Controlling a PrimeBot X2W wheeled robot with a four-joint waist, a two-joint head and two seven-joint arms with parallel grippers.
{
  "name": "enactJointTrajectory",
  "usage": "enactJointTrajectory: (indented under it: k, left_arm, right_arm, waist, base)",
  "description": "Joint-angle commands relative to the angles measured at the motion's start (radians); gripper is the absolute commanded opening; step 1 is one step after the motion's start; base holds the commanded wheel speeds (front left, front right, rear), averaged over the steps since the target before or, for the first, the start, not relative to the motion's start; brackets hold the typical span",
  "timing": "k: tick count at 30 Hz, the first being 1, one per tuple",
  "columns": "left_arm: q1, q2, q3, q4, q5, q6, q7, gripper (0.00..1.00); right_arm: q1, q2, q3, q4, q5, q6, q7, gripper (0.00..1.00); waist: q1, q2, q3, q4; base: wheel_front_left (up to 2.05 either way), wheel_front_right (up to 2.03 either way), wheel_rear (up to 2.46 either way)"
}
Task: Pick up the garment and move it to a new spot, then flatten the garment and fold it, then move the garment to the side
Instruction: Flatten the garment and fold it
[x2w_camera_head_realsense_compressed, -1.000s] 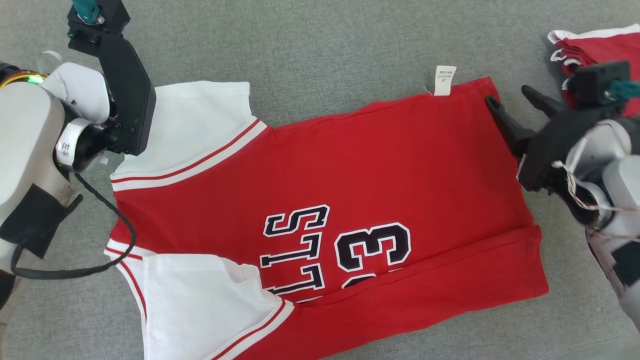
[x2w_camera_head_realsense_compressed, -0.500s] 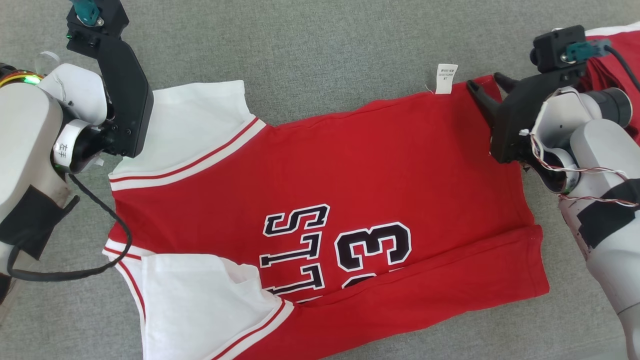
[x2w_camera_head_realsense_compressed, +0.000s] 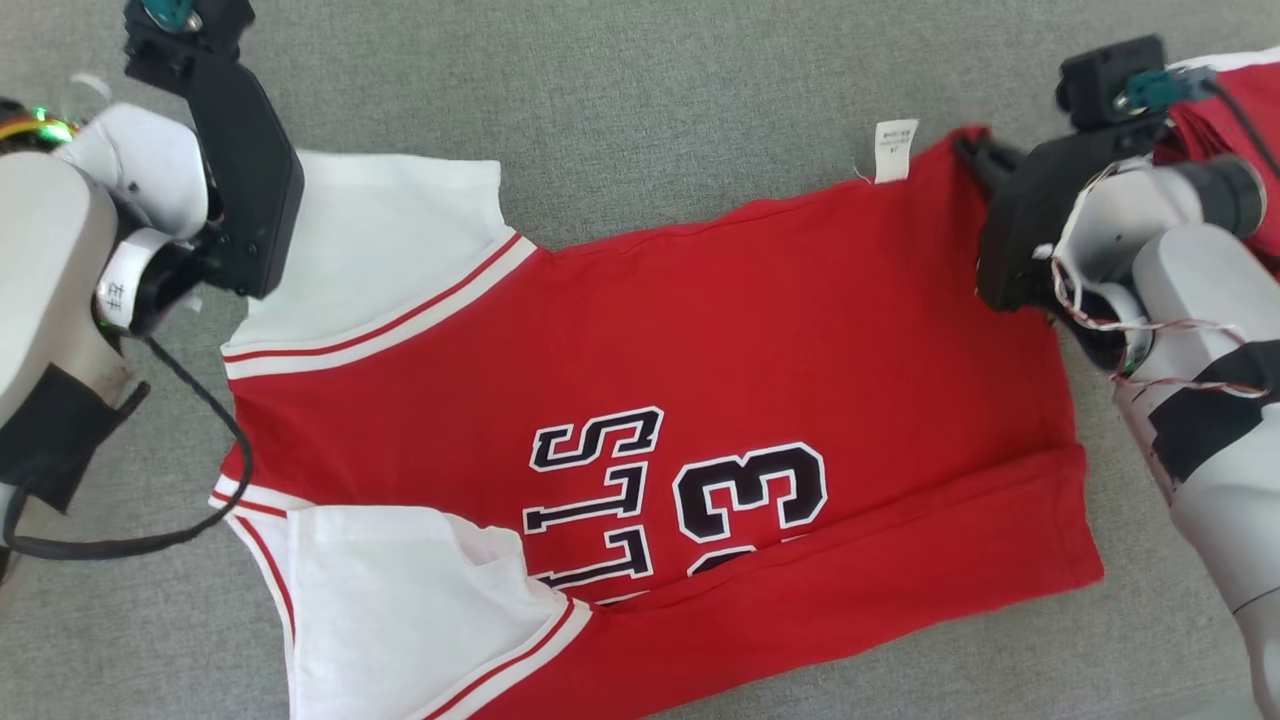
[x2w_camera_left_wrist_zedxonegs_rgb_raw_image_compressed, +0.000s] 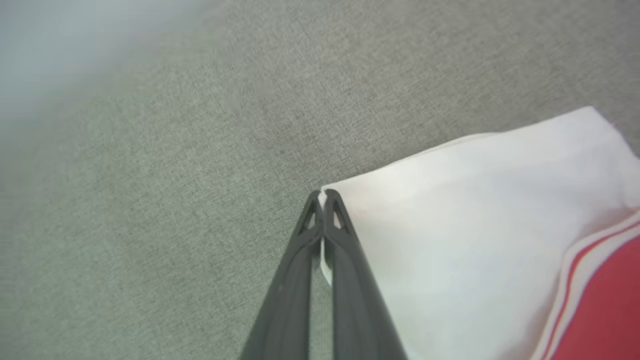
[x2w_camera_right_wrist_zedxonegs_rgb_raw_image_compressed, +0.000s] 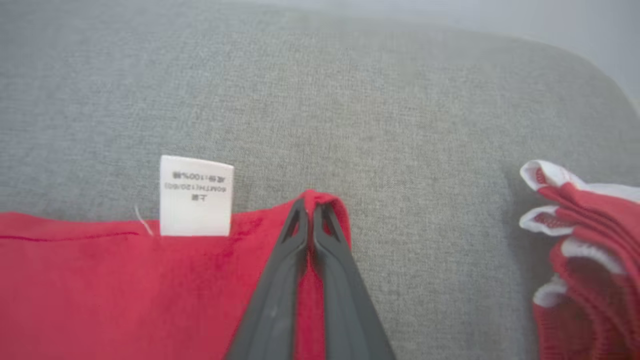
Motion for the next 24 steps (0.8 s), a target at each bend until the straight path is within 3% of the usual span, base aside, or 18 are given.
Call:
enactJointTrajectory:
  k: [1,11,17,24]
  left_arm:
    - [-0.015,0.004,0.000,-0.007,0.015,-0.007,-0.024,0.00]
    - [-0.072,-0.013,0.021,0.006,0.059,-0.031,-0.264,0.00]
    - [-0.072,-0.028,0.029,0.027,0.030,-0.042,-0.311,0.00]
    - [0.055,0.031,0.052,-0.113,-0.042,-0.046,-0.361,0.00]
  right_arm:
    - [-0.007,-0.005,-0.003,-0.003,-0.007,-0.003,-0.015,0.00]
    - [-0.028,-0.042,-0.052,0.023,0.057,-0.003,-0.124,0.00]
    - [-0.004,-0.077,-0.060,0.022,0.118,-0.003,-0.157,0.00]
    - [0.124,-0.168,-0.034,-0.084,0.264,-0.003,-0.152,0.00]
  waist:
    - [-0.0001,-0.0001,-0.002,0.000]
    - [-0.0001,-0.0001,-0.012,0.024]
    - [-0.0001,-0.0001,-0.021,0.049]
    - [-0.0001,-0.0001,-0.061,0.080]
  base:
    - [0.00,0.00,0.00]
    - [0.00,0.00,0.00]
    - [0.00,0.00,0.00]
    - [0.00,0.00,0.00]
